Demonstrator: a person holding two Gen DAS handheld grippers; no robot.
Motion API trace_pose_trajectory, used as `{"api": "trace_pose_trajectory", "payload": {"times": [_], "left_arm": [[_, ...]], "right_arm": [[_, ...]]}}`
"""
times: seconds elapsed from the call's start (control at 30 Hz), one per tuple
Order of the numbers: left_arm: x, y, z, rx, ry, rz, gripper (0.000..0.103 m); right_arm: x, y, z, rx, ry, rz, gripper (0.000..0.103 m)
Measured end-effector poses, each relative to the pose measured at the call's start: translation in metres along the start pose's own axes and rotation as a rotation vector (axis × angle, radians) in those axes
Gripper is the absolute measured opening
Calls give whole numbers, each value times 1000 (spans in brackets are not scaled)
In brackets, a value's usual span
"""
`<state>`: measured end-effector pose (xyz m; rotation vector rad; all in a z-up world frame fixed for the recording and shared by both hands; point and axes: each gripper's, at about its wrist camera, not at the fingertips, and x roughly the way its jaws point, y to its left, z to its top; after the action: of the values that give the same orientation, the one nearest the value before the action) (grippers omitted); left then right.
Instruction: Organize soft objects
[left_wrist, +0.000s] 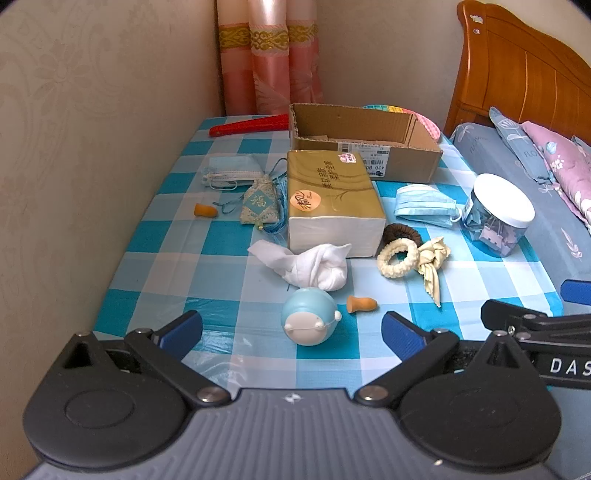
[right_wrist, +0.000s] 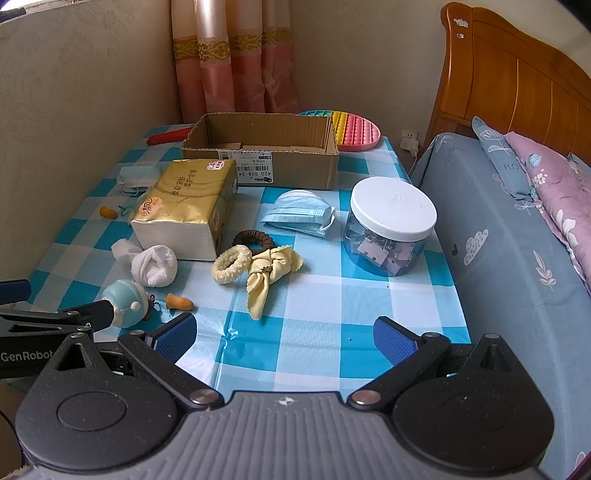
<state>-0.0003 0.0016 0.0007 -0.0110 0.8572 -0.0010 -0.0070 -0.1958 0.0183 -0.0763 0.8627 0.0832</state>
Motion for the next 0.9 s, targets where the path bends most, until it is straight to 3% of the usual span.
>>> {"api": "trace_pose_trajectory", "payload": {"times": [0.9], "left_arm": [[-3,0,0,-6,-8,1,102]], "right_arm": [[-6,1,3,-4,-17,0,103]]}}
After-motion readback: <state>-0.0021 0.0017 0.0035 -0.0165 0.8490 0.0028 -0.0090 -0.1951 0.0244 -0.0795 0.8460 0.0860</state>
